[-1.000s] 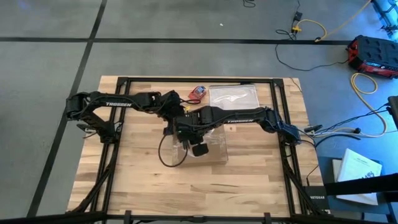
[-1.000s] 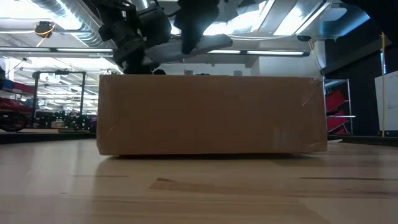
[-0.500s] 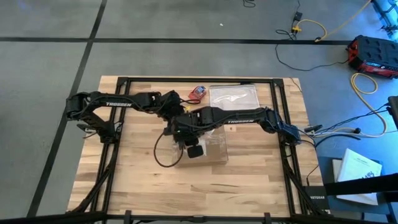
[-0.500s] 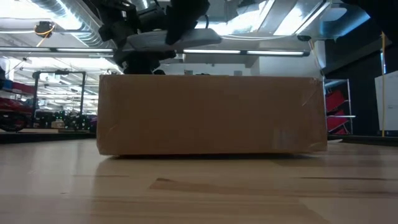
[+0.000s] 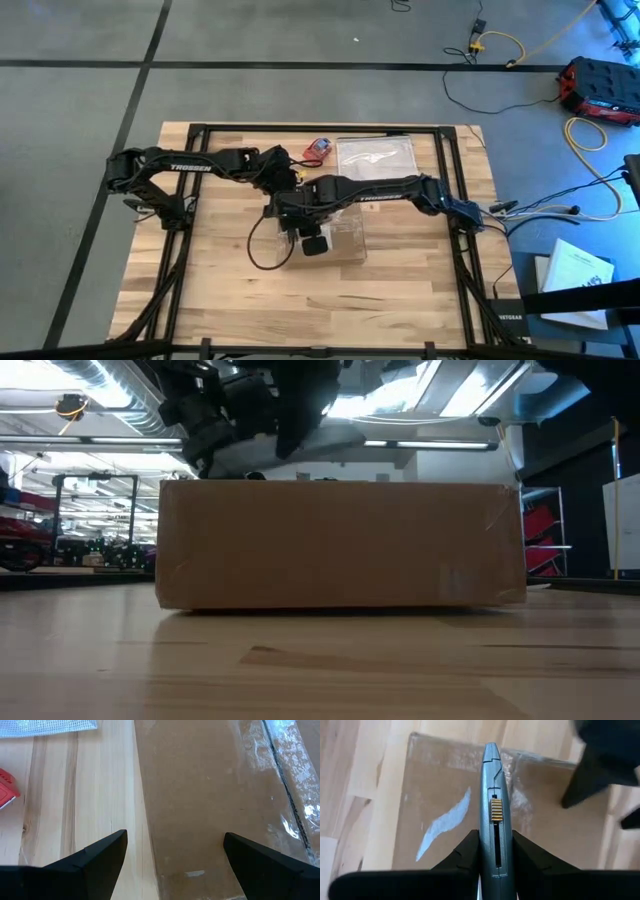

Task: Unpack boxes
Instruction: Open the box using the silver cutter

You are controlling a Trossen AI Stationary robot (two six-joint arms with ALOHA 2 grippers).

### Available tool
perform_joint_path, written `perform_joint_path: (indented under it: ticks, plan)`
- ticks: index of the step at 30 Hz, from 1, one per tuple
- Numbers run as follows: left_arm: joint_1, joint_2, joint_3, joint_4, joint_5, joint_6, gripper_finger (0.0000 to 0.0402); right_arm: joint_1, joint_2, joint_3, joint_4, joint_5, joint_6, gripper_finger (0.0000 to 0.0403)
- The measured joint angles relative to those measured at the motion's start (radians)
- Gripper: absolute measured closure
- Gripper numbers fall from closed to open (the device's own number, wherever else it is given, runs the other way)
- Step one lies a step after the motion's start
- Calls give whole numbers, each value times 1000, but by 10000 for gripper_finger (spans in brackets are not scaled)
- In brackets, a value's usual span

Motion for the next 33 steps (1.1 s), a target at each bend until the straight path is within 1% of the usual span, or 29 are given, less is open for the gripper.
perform_joint_path:
  ticks: [14, 20, 33]
  plan:
    - [0, 0, 0, -1, 0, -5, 80, 0, 16, 0, 18, 31, 22, 339]
    - [0, 0, 0, -2, 0, -13, 80, -10, 16, 1, 17, 61, 45, 339]
    - [0, 0, 0, -2, 0, -8, 80, -20, 16, 1, -8, 60, 51, 339]
